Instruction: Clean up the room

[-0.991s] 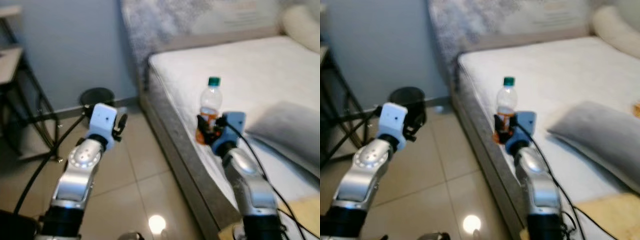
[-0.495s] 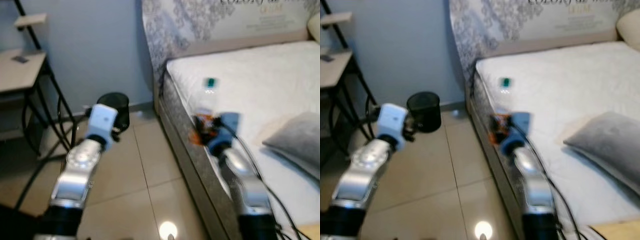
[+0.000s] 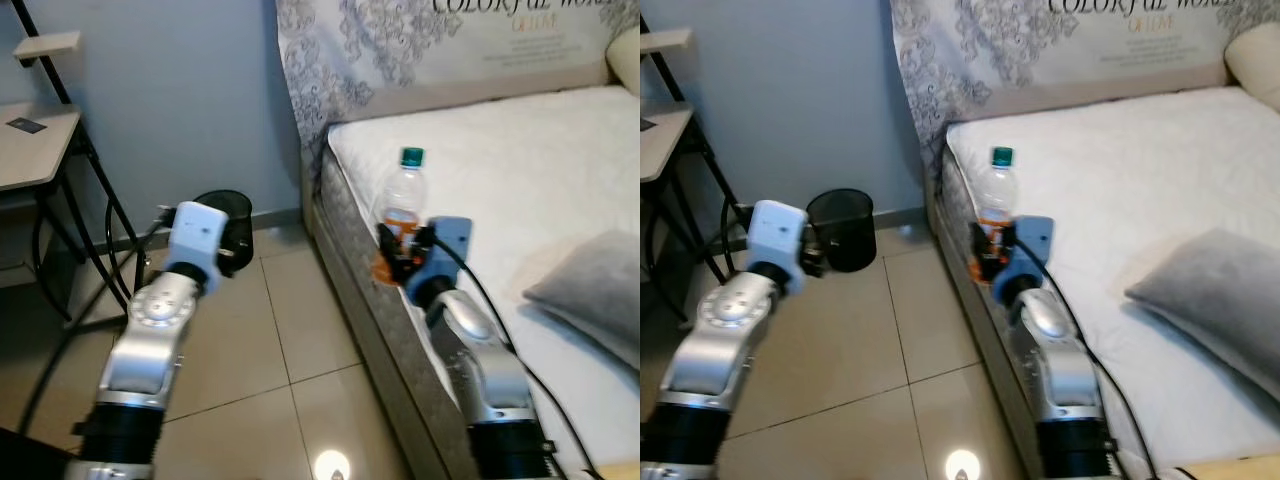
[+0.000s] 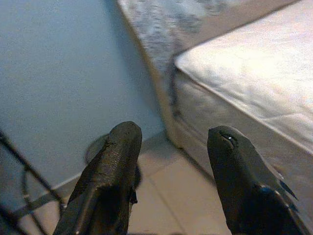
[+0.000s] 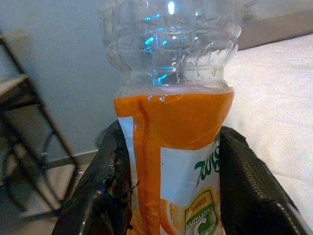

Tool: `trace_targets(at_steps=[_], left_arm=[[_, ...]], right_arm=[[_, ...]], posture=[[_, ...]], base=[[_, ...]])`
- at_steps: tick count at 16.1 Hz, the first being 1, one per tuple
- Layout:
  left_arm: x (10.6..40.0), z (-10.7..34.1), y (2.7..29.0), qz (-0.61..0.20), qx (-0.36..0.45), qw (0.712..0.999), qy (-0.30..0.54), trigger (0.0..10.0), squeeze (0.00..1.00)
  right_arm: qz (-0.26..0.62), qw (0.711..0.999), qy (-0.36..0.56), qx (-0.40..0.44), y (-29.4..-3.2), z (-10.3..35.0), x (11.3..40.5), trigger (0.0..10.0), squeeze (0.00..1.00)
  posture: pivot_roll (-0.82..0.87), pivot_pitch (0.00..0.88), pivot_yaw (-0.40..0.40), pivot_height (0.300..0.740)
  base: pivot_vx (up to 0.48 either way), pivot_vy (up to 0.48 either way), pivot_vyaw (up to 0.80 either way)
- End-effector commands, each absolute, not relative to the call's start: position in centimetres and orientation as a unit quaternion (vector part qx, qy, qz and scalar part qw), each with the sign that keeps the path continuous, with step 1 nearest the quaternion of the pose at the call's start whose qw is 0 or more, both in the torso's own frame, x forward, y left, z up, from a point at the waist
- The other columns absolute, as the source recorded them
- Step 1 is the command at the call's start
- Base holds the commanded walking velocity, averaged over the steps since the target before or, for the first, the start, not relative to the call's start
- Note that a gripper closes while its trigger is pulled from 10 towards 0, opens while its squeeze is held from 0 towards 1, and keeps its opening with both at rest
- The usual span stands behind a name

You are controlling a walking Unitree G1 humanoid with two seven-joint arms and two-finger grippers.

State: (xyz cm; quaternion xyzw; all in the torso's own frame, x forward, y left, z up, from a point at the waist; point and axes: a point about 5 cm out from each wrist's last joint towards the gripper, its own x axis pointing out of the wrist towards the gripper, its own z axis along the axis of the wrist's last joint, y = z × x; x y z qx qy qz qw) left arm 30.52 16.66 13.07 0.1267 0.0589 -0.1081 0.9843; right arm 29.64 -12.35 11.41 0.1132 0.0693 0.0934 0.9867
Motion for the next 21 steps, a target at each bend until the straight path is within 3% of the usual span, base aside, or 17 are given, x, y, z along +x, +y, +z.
trace_targets(at_steps=[1, 21], left_arm=[[30.82, 13.53, 17.21, -0.104, 0.132, 0.984, 0.056, 10.0, 0.0], [30.64, 12.75, 17.15, -0.12, 0.132, 0.982, 0.066, 10.0, 0.0]], right_arm=[[0.091, 0.986, 0.072, 0.118, -12.21, 11.36, 29.71, 10.0, 0.0], [0.082, 0.986, 0.076, 0.123, -12.12, 10.99, 29.61, 10.0, 0.0]], posture=[[0.0, 0.0, -0.003, 0.74], [-0.02, 0.0, 0.0, 0.74]], base=[[0.292, 0.0, 0.0], [0.294, 0.0, 0.0]])
